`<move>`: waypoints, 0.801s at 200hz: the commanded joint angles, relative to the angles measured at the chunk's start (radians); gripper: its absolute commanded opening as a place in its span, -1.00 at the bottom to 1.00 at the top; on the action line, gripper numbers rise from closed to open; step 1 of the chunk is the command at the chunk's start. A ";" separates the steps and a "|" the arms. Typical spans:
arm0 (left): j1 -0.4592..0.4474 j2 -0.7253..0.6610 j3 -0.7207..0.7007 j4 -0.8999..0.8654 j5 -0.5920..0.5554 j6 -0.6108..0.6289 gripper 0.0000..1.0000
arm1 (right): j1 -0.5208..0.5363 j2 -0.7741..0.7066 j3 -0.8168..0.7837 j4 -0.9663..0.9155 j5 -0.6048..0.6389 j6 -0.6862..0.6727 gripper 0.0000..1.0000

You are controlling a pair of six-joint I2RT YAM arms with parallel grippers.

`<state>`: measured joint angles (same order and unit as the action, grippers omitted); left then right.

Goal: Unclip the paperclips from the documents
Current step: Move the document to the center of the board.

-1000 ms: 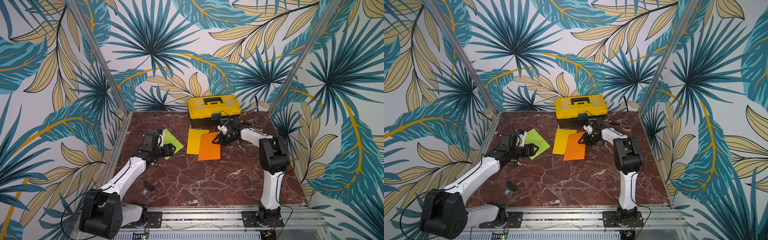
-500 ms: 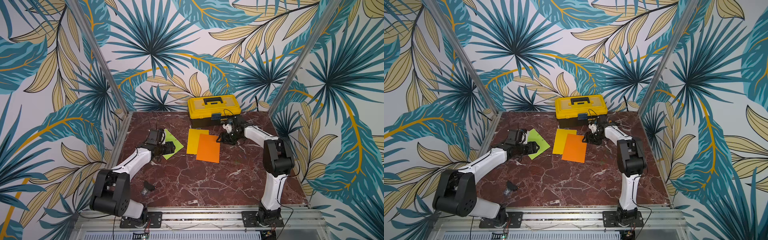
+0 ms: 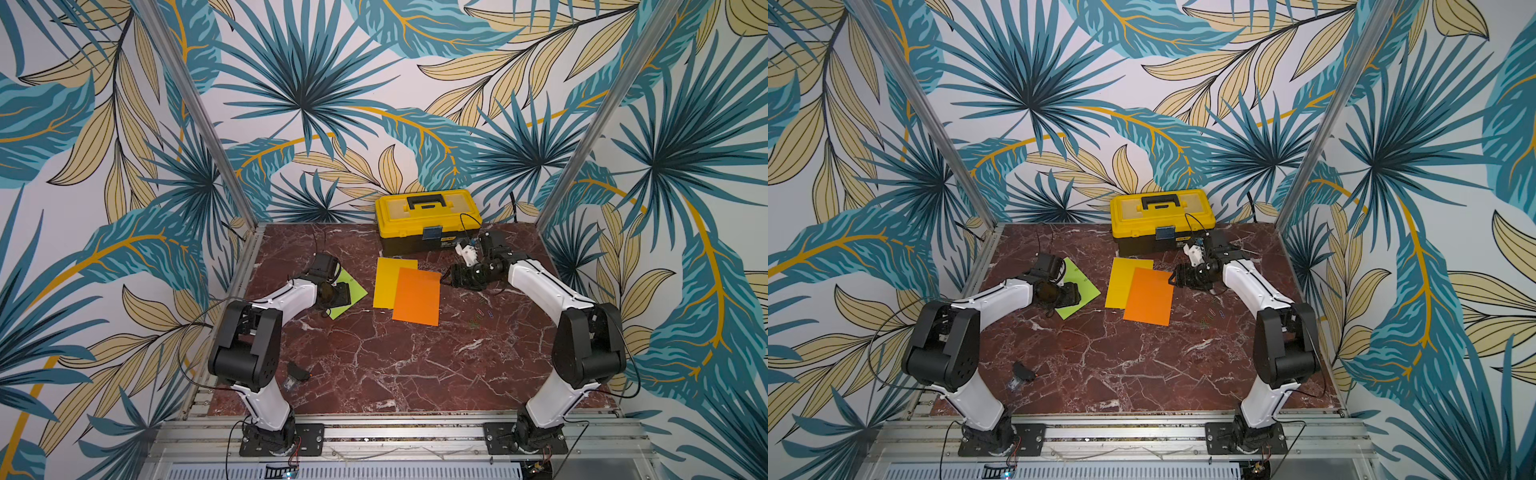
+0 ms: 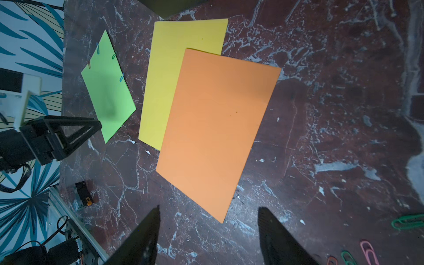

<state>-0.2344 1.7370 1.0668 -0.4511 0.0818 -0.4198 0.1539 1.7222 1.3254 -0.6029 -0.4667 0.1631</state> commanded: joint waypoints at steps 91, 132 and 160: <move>-0.077 0.028 -0.118 -0.150 0.108 -0.029 0.21 | 0.004 -0.084 -0.094 -0.022 -0.075 -0.017 0.37; -0.174 -0.085 -0.272 -0.160 0.154 -0.097 0.11 | 0.021 -0.089 -0.113 -0.018 -0.091 -0.013 0.38; -0.269 -0.145 -0.314 -0.211 0.137 -0.162 0.09 | 0.049 -0.083 -0.117 -0.021 -0.093 -0.012 0.38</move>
<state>-0.4332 1.5822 0.8379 -0.4965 0.1757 -0.4973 0.1783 1.6474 1.2366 -0.6109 -0.5400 0.1600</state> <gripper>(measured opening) 0.551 0.688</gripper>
